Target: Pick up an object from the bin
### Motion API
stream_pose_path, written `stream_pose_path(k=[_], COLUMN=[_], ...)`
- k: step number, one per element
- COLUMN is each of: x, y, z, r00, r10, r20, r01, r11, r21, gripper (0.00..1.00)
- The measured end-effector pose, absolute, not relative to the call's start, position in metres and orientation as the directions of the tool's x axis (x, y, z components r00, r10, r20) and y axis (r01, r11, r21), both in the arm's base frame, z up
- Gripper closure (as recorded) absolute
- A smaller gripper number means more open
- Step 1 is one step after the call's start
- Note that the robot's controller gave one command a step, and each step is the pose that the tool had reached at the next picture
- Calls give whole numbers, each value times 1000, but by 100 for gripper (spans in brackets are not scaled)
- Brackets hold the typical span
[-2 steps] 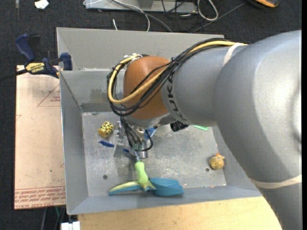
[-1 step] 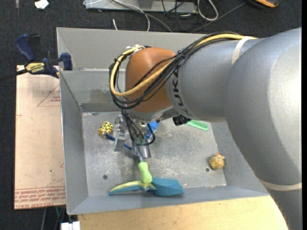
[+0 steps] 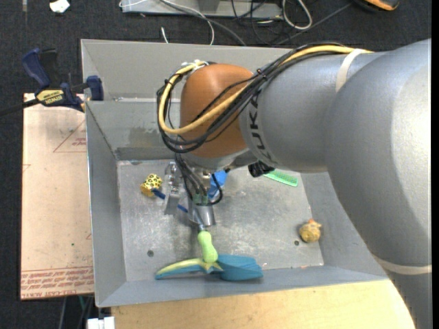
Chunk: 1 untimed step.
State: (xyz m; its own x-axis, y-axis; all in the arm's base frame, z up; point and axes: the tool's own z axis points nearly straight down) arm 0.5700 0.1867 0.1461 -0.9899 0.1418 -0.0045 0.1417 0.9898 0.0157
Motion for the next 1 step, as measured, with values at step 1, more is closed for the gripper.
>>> stream_pose_path(k=[1], x=[569], y=[186], z=[166], r00=[-990], r10=[142], r20=[-1], r01=[142], r11=[990], r21=[14], gripper=[100])
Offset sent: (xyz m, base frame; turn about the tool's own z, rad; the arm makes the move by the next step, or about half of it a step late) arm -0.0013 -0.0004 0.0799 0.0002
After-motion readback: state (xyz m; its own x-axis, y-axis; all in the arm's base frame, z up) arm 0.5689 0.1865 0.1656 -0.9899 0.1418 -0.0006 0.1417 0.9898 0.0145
